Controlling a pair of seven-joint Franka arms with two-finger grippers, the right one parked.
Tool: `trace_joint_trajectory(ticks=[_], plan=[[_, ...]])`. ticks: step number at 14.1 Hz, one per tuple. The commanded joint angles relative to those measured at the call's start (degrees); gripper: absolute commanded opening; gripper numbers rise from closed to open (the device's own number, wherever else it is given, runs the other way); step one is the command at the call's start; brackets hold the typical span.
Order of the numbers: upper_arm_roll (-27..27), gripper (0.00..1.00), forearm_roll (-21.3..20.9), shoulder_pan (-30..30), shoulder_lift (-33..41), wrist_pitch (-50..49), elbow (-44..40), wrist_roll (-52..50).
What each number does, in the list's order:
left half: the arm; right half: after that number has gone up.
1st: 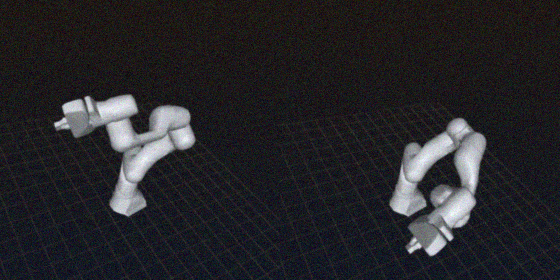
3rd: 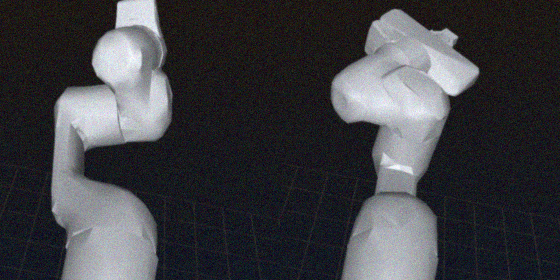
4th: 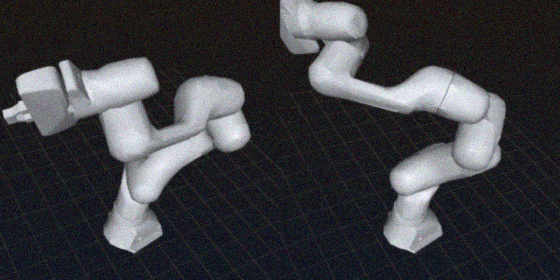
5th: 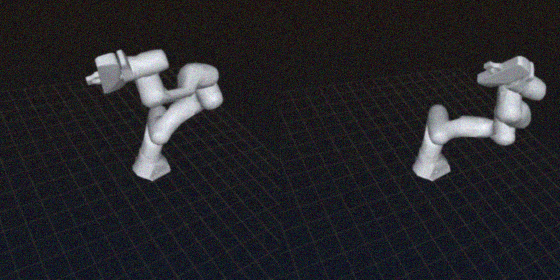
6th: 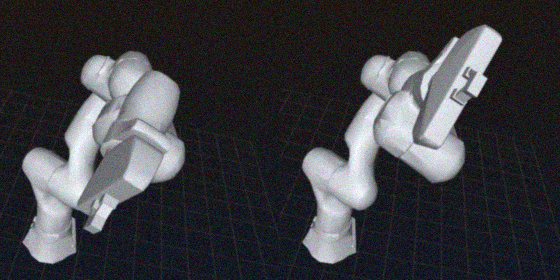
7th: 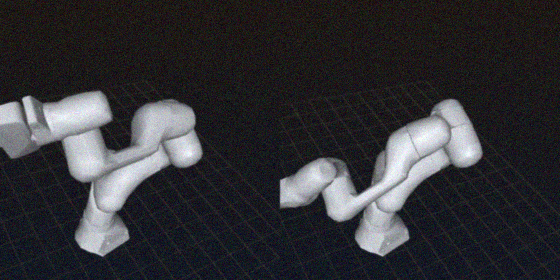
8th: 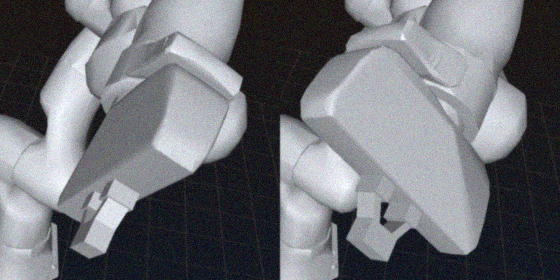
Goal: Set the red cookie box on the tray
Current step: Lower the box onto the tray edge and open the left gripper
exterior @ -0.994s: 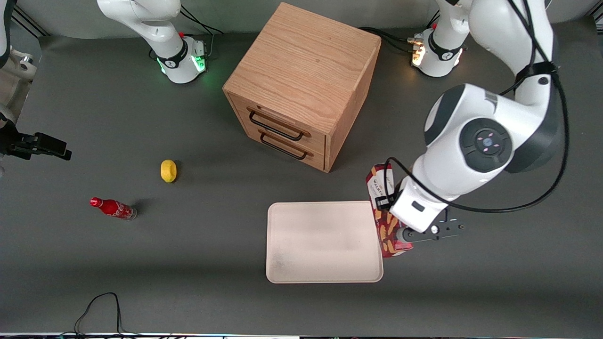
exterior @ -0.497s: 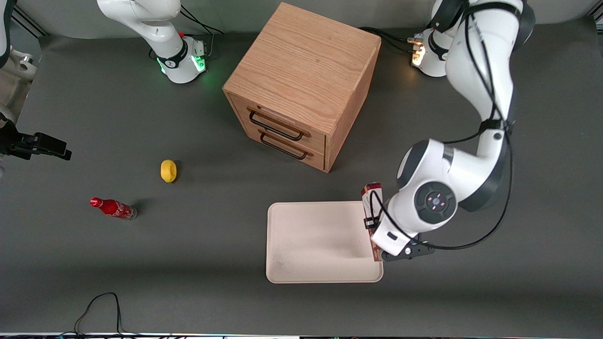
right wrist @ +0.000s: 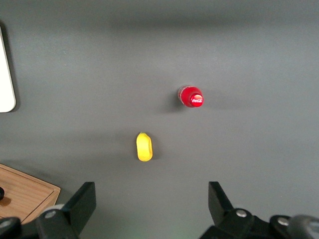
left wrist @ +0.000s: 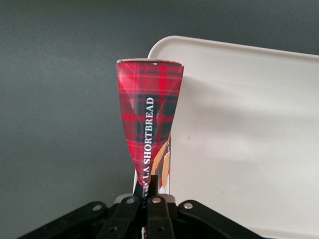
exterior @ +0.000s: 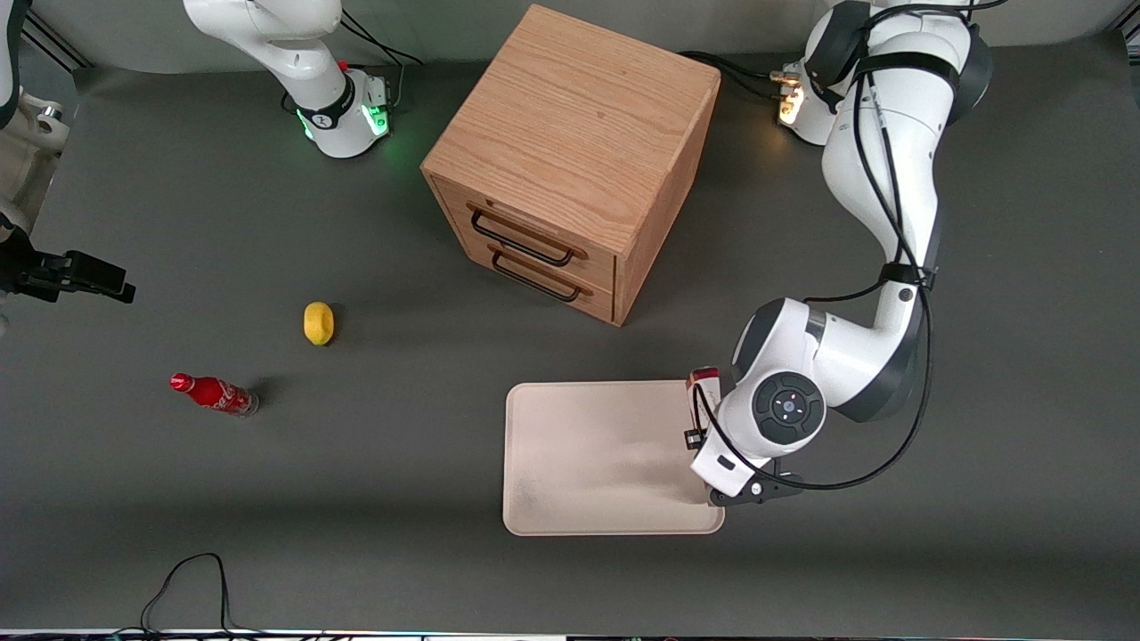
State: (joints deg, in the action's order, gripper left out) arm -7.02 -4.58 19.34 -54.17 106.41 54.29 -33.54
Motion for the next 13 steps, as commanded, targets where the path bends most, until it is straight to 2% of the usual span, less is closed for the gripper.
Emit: trace_joint_trajectory(ticks=[1,11,13], plan=[[0.16,0.0,-1.22,0.7,-0.23,2.21,0.12,0.5],[0.16,0.0,-1.22,1.14,-1.56,7.23,2.23,0.06],[0.16,0.86,-1.22,1.06,-1.38,7.23,2.23,0.06]])
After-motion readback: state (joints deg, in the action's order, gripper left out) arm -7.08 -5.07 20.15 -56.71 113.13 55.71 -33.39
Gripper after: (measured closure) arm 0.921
